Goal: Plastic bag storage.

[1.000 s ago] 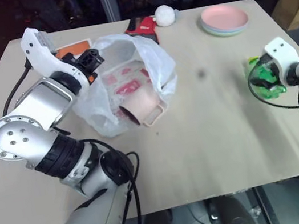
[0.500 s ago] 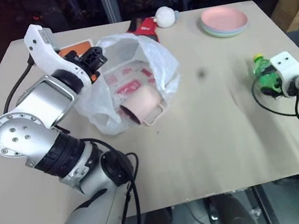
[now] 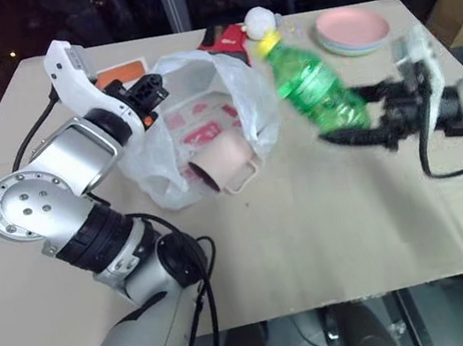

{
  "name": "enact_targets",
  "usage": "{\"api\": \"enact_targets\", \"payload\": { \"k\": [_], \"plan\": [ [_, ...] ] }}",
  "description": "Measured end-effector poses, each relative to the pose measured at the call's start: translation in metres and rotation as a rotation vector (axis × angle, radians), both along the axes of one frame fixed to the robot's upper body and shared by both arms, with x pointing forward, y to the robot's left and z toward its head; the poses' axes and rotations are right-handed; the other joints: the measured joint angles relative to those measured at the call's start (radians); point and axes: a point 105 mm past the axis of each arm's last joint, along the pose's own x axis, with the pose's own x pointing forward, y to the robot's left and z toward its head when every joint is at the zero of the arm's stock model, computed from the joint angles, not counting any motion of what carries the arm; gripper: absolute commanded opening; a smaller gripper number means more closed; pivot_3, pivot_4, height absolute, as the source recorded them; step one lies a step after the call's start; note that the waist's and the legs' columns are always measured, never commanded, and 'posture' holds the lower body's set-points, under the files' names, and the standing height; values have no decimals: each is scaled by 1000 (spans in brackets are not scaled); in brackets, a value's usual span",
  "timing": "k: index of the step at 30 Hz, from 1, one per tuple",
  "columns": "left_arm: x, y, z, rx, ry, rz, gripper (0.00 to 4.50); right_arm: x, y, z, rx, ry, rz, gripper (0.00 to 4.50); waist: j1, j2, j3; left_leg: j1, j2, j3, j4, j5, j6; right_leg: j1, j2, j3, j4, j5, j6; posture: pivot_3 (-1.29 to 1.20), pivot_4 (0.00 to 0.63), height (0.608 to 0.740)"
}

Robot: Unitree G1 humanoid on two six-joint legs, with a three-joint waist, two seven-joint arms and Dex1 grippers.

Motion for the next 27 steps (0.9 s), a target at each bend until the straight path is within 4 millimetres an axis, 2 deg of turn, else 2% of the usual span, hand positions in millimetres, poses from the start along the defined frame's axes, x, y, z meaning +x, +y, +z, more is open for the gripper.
{"api": "enact_targets", "payload": {
  "k": [2,4,6,9,13,18,19,20,22,24,27],
  "plan": [
    [0,-4,-1,9,-1,-18,0,-4,17,-14,-21,57,31,3182,0,0,0,0,0,0,1,0,0,0,0,0,2,0,0,0,150,740],
    [-1,-7,-3,12,-3,-40,0,5,25,-26,-59,80,-24,3182,0,0,0,1,0,0,2,0,1,0,0,0,4,0,0,0,150,740],
    [-7,-13,-7,15,-29,-94,0,25,37,-51,-100,176,-140,3182,-1,0,0,1,0,-1,2,0,0,0,0,0,5,0,0,0,150,740],
    [-13,-23,-9,40,-52,-160,0,42,46,-61,-104,262,-237,3182,-5,0,0,0,0,0,2,3,-4,-3,0,1,9,0,-1,0,150,740],
    [-24,-32,-11,65,-92,-234,0,65,67,-62,-91,345,-334,3182,-8,0,0,0,0,0,2,3,-4,-5,0,2,11,0,-2,0,150,740],
    [-26,-30,-22,81,-61,-234,0,87,96,-37,28,406,-387,3182,-7,0,0,0,0,1,2,1,-1,-6,0,2,12,0,-2,0,150,740],
    [-26,-29,-26,87,-50,-234,0,91,104,-30,55,418,-393,4195,-7,0,0,0,0,1,2,1,-1,-6,0,2,13,0,-2,0,150,740],
    [-25,-31,-29,94,-37,-236,0,100,110,-23,86,424,-420,4471,-7,0,0,0,0,1,2,1,-1,-6,0,2,13,0,-2,0,150,740],
    [-25,-34,-33,100,-26,-245,0,109,117,-17,107,409,-459,4471,-5,0,0,0,0,0,2,1,-1,-6,0,1,13,0,-2,0,150,740],
    [-22,-32,-33,91,-33,-229,0,126,126,-25,126,406,-538,4471,-8,0,-1,2,0,2,1,1,-1,-5,0,3,13,0,-2,0,150,740],
    [-19,-33,-48,88,9,-229,0,150,122,-63,100,445,-698,4471,-6,0,-1,1,0,2,1,1,-1,-6,0,3,13,0,-2,0,150,740]
  ]
}}
